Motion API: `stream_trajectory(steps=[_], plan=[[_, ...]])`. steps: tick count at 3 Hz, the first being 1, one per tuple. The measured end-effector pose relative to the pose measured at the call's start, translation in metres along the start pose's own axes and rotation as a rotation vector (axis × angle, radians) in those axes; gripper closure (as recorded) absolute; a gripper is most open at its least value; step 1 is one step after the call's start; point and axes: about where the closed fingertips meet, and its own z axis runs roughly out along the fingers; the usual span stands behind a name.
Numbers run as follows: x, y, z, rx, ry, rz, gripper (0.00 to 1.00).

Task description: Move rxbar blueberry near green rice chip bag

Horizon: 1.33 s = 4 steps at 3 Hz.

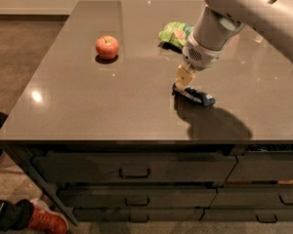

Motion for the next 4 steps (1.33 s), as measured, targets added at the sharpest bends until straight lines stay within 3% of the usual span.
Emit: stream_trajectory(steps=[1, 2, 3, 4], plan=[[-0.015, -0.031, -0.012, 0.009, -0.051, 0.037, 1.0], [-0.034, -0.066, -0.023, 0.05, -0.124, 0.07, 1.0], [-0.045, -0.086, -0.026, 0.097, -0.157, 0.084, 1.0], [-0.054, -0.107, -0.024, 0.143, -0.171, 0.098, 0.82]])
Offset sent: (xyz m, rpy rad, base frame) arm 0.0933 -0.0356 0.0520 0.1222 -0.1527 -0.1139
